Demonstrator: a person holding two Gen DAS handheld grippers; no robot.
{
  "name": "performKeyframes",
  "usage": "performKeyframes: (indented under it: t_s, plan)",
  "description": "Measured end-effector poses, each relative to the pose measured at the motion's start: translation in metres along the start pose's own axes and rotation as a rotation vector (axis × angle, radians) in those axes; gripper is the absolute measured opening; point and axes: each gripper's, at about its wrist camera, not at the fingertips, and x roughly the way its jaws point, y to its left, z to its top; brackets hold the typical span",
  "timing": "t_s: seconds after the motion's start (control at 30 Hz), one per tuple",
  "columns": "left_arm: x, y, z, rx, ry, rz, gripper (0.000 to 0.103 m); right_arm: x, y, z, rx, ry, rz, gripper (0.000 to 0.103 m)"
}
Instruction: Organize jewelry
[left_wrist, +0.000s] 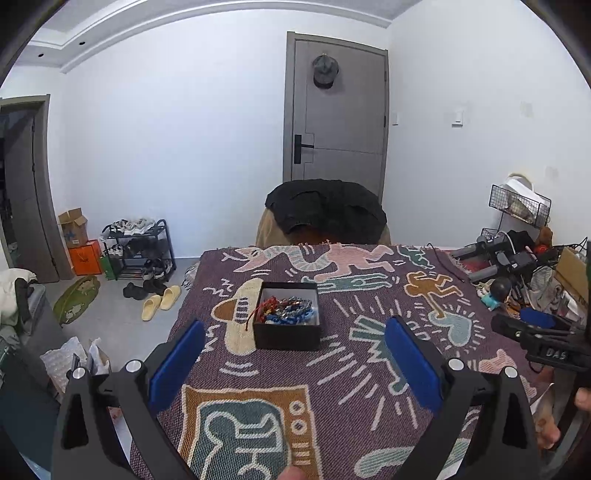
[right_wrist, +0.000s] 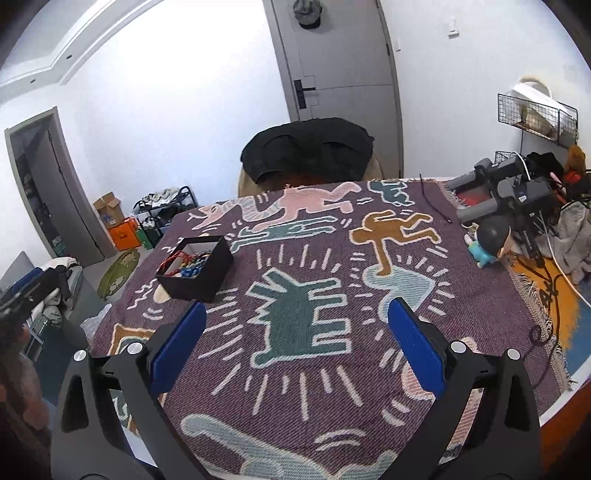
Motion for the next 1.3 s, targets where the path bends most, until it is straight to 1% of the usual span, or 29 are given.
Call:
performKeyframes:
  t_s: [0.13,0.27,0.37,0.57,0.67,0.83,0.97,1.07,1.2,1.3]
  plan:
    - [0.007,0.007,-0.005,-0.015,0.026,0.005,0.095,-0.003,0.009,-0.005,-0.011,0.005,0.026,0.098]
    - [0.009,0.011,-0.008,-0.041,0.040,-0.014,0.095,-0.003,0.015,-0.006,-0.033,0.012,0.036,0.098]
    - [0.010,0.008,-0.010,-0.018,0.041,-0.006,0.095,-0.001,0.019,-0.006,-0.067,0.009,0.010,0.098]
    - [0.012,0.008,-0.012,-0.027,0.050,-0.014,0.095,0.003,0.018,-0.012,-0.056,0.018,0.018,0.098]
    - [0.013,0.007,-0.013,-0.013,0.050,-0.001,0.095,0.005,0.018,-0.014,-0.051,0.012,0.009,0.098]
    - [0.013,0.008,-0.013,-0.022,0.045,0.000,0.095,0.008,0.019,-0.017,-0.055,0.014,0.007,0.098]
    - [0.011,0.008,-0.015,-0.020,0.044,0.003,0.095,0.006,0.021,-0.017,-0.062,-0.001,0.001,0.098]
    - [0.012,0.007,-0.015,-0.016,0.045,0.004,0.095,0.005,0.022,-0.018,-0.074,-0.028,-0.027,0.098]
    - [0.014,0.007,-0.015,-0.016,0.051,-0.001,0.095,0.008,0.021,-0.019,-0.069,-0.019,-0.018,0.098]
    - [0.014,0.006,-0.016,-0.013,0.050,0.000,0.095,0.009,0.024,-0.020,-0.082,-0.020,-0.028,0.098]
